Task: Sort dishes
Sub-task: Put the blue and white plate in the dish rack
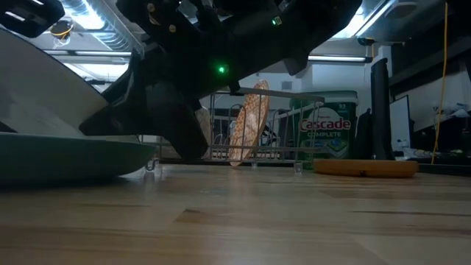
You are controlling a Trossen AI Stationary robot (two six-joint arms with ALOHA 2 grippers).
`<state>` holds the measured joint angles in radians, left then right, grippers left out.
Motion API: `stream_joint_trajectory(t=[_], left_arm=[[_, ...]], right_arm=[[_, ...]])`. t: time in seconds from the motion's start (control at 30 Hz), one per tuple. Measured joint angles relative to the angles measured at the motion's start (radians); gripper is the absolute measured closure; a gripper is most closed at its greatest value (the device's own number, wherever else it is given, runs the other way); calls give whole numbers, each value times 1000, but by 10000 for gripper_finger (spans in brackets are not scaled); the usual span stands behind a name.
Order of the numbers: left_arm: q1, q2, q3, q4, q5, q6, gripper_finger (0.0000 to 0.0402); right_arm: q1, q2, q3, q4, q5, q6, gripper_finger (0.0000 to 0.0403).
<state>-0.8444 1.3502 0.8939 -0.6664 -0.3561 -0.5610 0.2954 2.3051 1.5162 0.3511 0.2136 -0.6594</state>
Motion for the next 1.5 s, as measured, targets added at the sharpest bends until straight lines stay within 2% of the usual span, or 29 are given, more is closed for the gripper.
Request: stream_joint_trajectory(t=[0.33,0.6,0.93,1.33,1.5], left_arm=[[0,-2,54,-5,8,-37,372],[0,-2,101,-44,8,-69,381],[-1,-2,103,-53,0,-91,383],[-1,-2,104,-59,-9,-137,383],[2,-2,105,-63,-17,-122,383]], right_arm=[[19,-42,-2,-20,7,-2,247],[41,-51,-2,-13,51,-31,247],[47,-53,-2,-15,132,-57,246],[62,-53,-2,-18,152,-40,246],[79,-53,-2,-21,239,-2,246]])
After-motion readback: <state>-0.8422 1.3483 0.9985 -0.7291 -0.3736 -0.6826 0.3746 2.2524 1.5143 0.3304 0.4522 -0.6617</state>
